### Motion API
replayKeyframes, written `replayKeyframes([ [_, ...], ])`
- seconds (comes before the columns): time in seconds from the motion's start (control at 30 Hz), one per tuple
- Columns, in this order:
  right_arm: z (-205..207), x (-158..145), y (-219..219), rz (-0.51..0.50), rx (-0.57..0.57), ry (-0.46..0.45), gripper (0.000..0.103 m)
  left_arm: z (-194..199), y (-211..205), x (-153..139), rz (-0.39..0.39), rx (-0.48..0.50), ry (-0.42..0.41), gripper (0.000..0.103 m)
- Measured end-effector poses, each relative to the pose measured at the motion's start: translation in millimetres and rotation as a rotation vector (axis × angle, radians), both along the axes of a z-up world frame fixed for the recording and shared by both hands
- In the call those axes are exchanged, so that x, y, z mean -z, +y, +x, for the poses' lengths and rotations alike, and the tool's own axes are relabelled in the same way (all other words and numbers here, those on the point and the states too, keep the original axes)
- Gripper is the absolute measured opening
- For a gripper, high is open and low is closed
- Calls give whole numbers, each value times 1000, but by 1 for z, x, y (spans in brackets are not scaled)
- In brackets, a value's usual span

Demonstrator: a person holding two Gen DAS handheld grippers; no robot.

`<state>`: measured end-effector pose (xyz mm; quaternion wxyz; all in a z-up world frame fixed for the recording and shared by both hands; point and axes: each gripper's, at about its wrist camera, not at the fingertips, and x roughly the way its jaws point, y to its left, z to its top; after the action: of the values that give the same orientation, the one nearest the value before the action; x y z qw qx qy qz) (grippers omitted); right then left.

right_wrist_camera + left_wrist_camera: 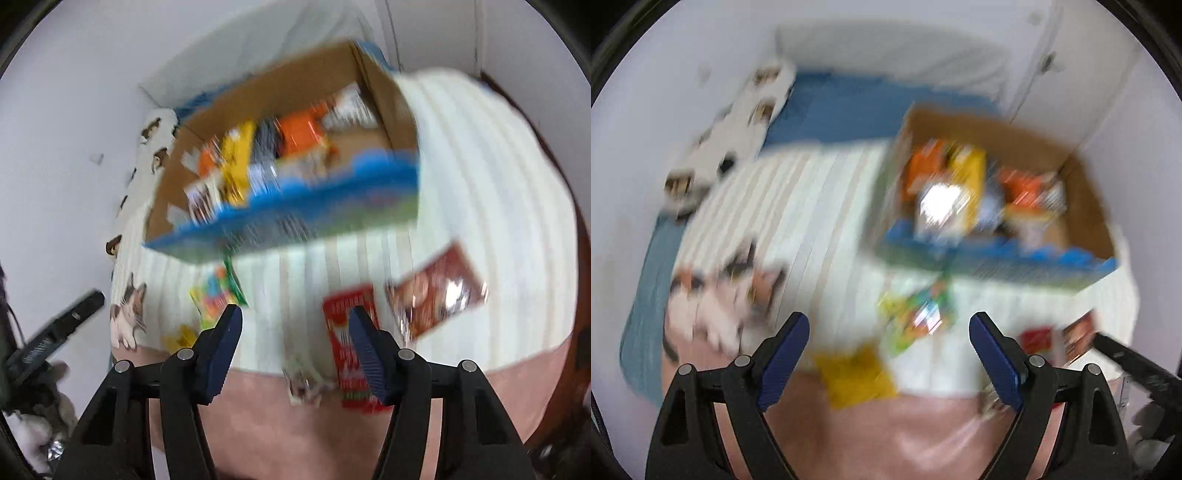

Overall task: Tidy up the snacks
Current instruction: 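Move both tools back toward the remaining snacks on the bed, then grasp the yellow bag with left tool while right grasps candy-ball bag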

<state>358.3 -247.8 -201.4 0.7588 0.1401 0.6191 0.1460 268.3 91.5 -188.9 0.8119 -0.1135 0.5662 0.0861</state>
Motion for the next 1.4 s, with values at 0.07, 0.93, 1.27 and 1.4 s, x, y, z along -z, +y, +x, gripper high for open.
replayKeyframes([
  [0.07, -10, 18, -6, 17, 31, 43, 64, -8, 16, 34, -59, -47, 92, 89],
  [0.93, 21, 105, 112, 174, -11, 271, 72, 1, 6, 157, 74, 126, 305, 87],
  [1.27, 22, 156, 158, 233, 189, 293, 50, -6, 14, 165, 60, 46, 303, 87],
  [1.4, 20, 136, 159, 56, -28, 213, 47, -4, 9, 158, 50, 48, 299, 87],
])
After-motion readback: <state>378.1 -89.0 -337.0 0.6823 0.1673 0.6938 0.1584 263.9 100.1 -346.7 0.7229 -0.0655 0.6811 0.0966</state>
